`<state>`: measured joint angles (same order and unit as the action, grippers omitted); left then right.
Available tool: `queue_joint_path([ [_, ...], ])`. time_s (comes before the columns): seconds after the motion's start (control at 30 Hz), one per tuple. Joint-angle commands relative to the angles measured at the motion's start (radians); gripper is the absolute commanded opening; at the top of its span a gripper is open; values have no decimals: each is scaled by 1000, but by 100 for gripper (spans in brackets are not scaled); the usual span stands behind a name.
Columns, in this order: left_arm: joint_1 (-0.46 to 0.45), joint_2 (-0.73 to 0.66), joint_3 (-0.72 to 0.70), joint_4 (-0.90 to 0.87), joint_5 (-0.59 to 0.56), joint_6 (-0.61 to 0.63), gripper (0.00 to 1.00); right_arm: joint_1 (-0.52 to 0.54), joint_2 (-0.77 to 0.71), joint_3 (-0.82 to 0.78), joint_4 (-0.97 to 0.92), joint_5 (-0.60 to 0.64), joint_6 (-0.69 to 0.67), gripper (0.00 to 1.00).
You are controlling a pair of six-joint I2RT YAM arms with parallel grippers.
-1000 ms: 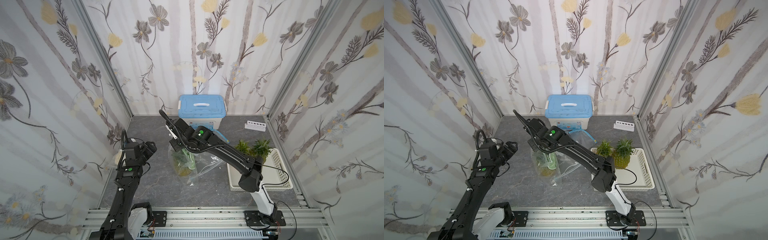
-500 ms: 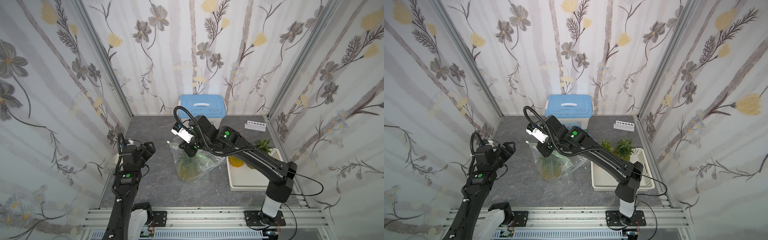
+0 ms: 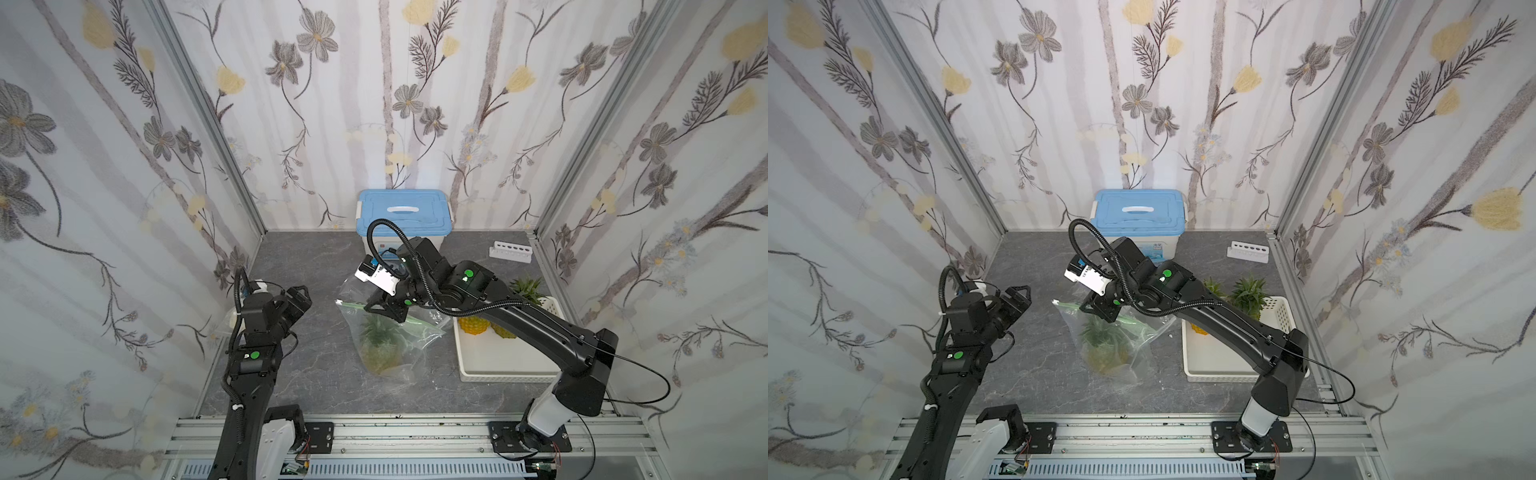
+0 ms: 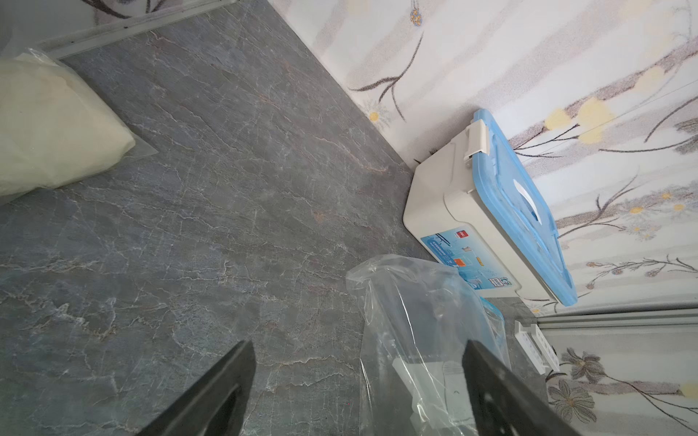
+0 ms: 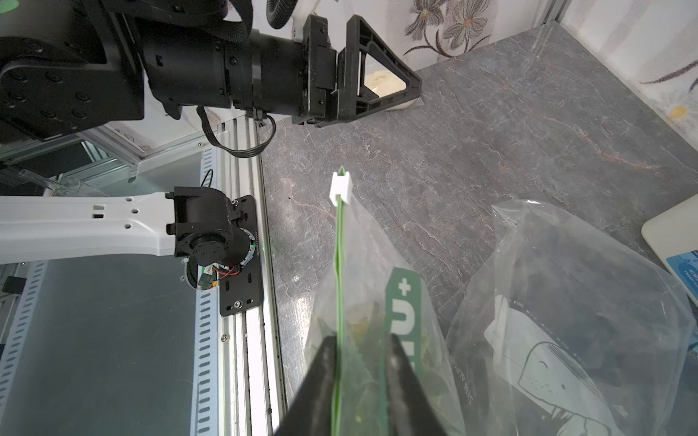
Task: Open the zip-top bag and take out the pineapple
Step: Adjust the zipper food storage bag at the center of the board.
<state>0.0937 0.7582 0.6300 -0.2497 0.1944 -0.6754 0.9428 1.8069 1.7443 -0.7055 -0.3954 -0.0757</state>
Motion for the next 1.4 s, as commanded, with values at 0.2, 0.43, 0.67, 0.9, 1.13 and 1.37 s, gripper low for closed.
queue_joint_path([
  [0.2, 1, -7, -4, 47, 55, 31, 89, 61, 62, 136, 51, 86, -35, 40],
  [0.43, 1, -19, -26, 42, 69, 48, 89, 120, 192, 255, 3, 116, -63, 40],
  [0.67, 1, -30, -33, 41, 75, 48, 89, 128, 243, 298, -8, 142, -54, 40],
  [0.9, 1, -31, -35, 42, 74, 50, 89, 128, 282, 342, -28, 134, -53, 40],
  [1.13, 1, -31, -42, 44, 74, 46, 89, 128, 290, 345, -35, 128, -47, 37],
  [1.37, 1, -37, -40, 44, 78, 47, 89, 128, 293, 344, -49, 134, -33, 18],
])
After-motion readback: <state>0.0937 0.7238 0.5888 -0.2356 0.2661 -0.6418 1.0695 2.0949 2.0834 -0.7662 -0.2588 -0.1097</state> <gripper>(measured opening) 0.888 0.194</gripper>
